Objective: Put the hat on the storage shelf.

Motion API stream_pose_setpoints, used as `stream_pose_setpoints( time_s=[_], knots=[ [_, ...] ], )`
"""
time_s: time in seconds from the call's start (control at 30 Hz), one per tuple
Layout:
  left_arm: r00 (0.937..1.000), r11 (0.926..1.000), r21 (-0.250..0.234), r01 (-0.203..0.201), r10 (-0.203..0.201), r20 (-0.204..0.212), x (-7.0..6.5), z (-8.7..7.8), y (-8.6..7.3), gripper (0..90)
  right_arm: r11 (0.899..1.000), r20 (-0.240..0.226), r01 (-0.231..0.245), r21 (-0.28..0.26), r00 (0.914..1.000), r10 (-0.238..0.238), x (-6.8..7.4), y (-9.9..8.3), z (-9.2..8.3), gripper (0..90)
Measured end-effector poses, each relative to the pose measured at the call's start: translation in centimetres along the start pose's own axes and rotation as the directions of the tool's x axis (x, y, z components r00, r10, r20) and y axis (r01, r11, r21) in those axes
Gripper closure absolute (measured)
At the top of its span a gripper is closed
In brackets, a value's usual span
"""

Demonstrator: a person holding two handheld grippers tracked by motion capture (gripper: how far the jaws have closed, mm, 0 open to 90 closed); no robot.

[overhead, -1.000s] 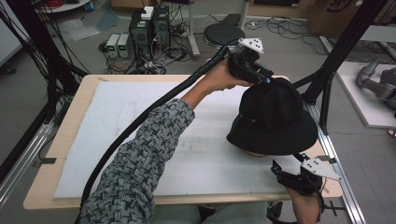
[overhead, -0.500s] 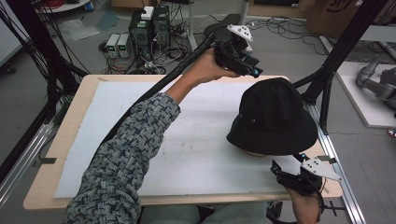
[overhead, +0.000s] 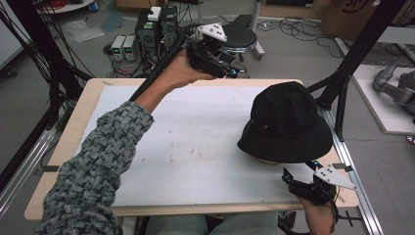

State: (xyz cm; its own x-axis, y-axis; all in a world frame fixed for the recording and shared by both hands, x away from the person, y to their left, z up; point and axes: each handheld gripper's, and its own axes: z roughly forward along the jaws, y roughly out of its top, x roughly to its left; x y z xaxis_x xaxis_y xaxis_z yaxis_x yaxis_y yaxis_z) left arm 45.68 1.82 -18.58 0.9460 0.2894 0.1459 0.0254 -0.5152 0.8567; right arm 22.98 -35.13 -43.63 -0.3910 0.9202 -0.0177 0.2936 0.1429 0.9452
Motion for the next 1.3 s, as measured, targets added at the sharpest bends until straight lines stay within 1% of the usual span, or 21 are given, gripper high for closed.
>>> stream_pose_setpoints(
  time_s=[0.03,0.07,0.1,0.17,0.23,0.3,0.33,0.37,0.4,0.43,0.47,0.57,0.6,0.63,0.77,0.83,1.0,1.07,1.1,1.23,1.3],
  knots=[
    [0.9999,1.0000,0.003,0.002,-0.002,-0.013,-0.1,-0.5,-0.4,42.9,1.000,0.001,-0.005,-0.003,1.0000,0.005,0.0,0.0,0.0,12.3],
    [0.9997,0.9998,-0.017,0.006,-0.007,-0.023,-0.2,-1.1,-0.9,42.4,1.000,0.002,-0.008,-0.002,1.0000,0.008,-0.1,0.0,0.0,12.3],
    [0.9998,0.9999,-0.004,0.016,-0.016,-0.014,-0.1,-1.5,-1.2,42.0,1.000,0.001,-0.014,-0.007,0.9999,0.014,-0.1,0.0,0.0,12.3],
    [0.9990,0.9995,0.032,-0.002,0.003,-0.046,-0.3,-2.2,-1.9,38.6,1.000,0.004,-0.017,-0.004,0.9998,0.017,-0.2,-0.1,-0.1,12.3],
    [0.9984,0.9999,0.009,0.013,-0.013,-0.055,-0.4,-3.1,-2.7,38.8,1.000,0.002,-0.020,-0.002,0.9998,0.020,-0.2,-0.1,-0.1,12.3],
    [0.9967,0.9992,0.035,0.021,-0.018,-0.079,-0.4,-3.8,-3.3,36.1,1.000,0.002,-0.022,-0.002,0.9998,0.022,-0.1,0.0,0.0,12.3],
    [0.9954,0.9997,0.009,0.021,-0.020,-0.093,-0.5,-4.3,-3.8,36.1,1.000,0.001,-0.025,-0.002,0.9997,0.025,-0.1,0.0,0.0,12.3],
    [0.9953,0.9991,-0.004,0.041,-0.041,-0.088,-0.4,-4.7,-4.2,36.6,1.000,-0.001,-0.018,0.000,0.9998,0.018,-0.1,0.0,0.0,12.3],
    [0.9953,0.9984,0.015,0.055,-0.054,-0.081,-0.3,-5.0,-4.5,35.5,1.000,-0.003,-0.015,-0.004,0.9999,0.015,-0.1,0.0,0.1,12.3],
    [0.9942,0.9989,0.018,0.043,-0.041,-0.099,-0.4,-5.5,-5.0,34.0,1.000,-0.005,-0.017,-0.004,0.9998,0.017,-0.1,0.0,0.1,12.3],
    [0.9927,0.9994,-0.013,0.034,-0.035,-0.115,-0.5,-6.0,-5.5,34.2,1.000,-0.005,-0.018,-0.007,0.9998,0.018,-0.1,0.0,0.1,12.3],
    [0.9886,0.9957,-0.051,0.078,-0.083,-0.125,-0.4,-7.6,-7.1,34.3,1.000,-0.006,-0.026,-0.006,0.9996,0.026,-0.1,0.0,0.0,12.3],
    [0.9874,0.9954,-0.038,0.088,-0.093,-0.128,-0.3,-8.0,-7.6,33.5,1.000,-0.007,-0.027,-0.008,0.9996,0.027,-0.1,0.1,0.0,12.3],
    [0.9844,0.9946,-0.048,0.092,-0.098,-0.146,-0.4,-8.5,-8.1,32.8,1.000,-0.009,-0.025,-0.010,0.9996,0.025,-0.1,0.1,0.0,12.3],
    [0.9747,0.9846,-0.108,0.138,-0.154,-0.162,-0.6,-10.2,-10.5,31.5,1.000,-0.012,-0.028,-0.010,0.9995,0.028,0.0,0.1,0.0,12.3],
    [0.9667,0.9804,-0.123,0.154,-0.175,-0.187,-0.7,-10.9,-11.6,29.9,0.999,-0.014,-0.034,-0.007,0.9993,0.034,0.0,0.1,0.2,12.3],
    [0.9500,0.9781,-0.124,0.167,-0.193,-0.245,-1.4,-12.1,-14.3,24.6,0.999,-0.010,-0.033,-0.006,0.9994,0.033,0.0,0.1,0.1,12.3],
    [0.9398,0.9757,-0.128,0.178,-0.207,-0.272,-1.8,-12.4,-15.3,24.5,0.999,-0.007,-0.036,-0.005,0.9993,0.036,0.0,0.1,0.1,12.3],
    [0.9374,0.9763,-0.125,0.176,-0.205,-0.281,-1.9,-12.6,-15.9,24.2,0.999,-0.006,-0.034,-0.006,0.9994,0.034,-0.1,0.1,0.2,12.3],
    [0.9165,0.9719,-0.146,0.185,-0.224,-0.331,-2.7,-13.3,-17.6,24.1,0.999,-0.009,-0.033,-0.006,0.9994,0.033,0.0,0.2,0.3,12.3],
    [0.9107,0.9697,-0.156,0.188,-0.231,-0.342,-3.2,-13.6,-18.4,24.0,0.999,-0.009,-0.034,-0.007,0.9994,0.034,0.1,0.3,0.2,12.3]
  ],
)
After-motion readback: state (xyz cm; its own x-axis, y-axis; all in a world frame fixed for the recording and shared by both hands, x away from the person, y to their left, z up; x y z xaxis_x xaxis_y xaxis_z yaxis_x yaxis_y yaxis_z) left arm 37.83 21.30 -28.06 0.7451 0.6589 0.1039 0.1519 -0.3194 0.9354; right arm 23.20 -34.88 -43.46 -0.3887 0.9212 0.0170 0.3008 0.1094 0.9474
